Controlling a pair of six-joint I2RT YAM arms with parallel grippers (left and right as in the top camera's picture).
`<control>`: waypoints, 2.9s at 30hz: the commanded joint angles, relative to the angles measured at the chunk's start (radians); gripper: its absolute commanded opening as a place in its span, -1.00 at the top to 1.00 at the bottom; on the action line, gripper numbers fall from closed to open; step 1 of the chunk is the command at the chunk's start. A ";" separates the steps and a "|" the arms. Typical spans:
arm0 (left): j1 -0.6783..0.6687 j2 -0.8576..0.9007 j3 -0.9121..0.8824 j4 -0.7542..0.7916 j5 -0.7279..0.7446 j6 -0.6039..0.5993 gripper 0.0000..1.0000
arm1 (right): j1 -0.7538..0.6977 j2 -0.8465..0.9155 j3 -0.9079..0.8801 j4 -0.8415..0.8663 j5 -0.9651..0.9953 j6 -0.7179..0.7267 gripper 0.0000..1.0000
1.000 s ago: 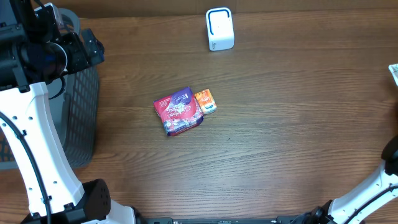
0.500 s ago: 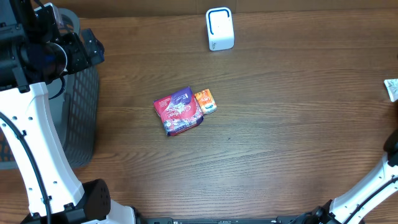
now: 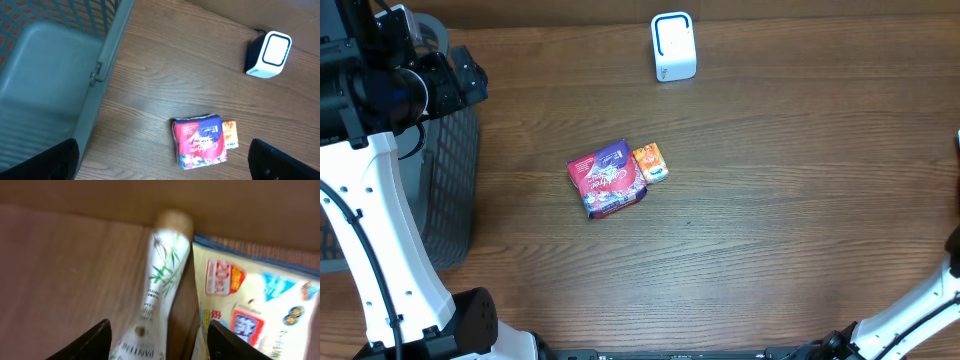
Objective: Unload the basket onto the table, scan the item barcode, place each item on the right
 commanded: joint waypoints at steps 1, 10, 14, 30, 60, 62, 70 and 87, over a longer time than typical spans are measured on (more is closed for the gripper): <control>-0.002 -0.004 0.013 0.004 -0.007 0.004 -1.00 | 0.026 -0.189 0.013 0.007 -0.095 -0.013 -0.31; -0.002 -0.004 0.013 0.003 -0.007 0.004 -1.00 | 0.101 -0.344 0.012 -0.046 -1.237 -0.012 -0.50; -0.002 -0.004 0.013 0.003 -0.007 0.004 -1.00 | 0.214 -0.343 0.010 -0.159 -1.371 -0.017 -0.69; -0.002 -0.004 0.013 0.003 -0.007 0.004 -1.00 | 0.940 -0.342 0.010 -0.404 -0.973 -0.173 -1.00; -0.002 -0.004 0.013 0.004 -0.007 0.004 -0.99 | 1.251 -0.107 -0.167 -0.278 -0.500 -0.040 0.12; -0.002 -0.004 0.013 0.004 -0.007 0.004 -1.00 | 1.249 -0.085 -0.167 -0.259 -0.501 -0.027 0.12; -0.002 -0.004 0.013 0.004 -0.007 0.004 -1.00 | 1.258 -0.033 -0.191 -0.197 -0.500 -0.026 0.17; -0.002 -0.004 0.013 0.003 -0.007 0.004 -1.00 | 1.261 -0.014 -0.197 -0.213 -0.472 -0.026 0.28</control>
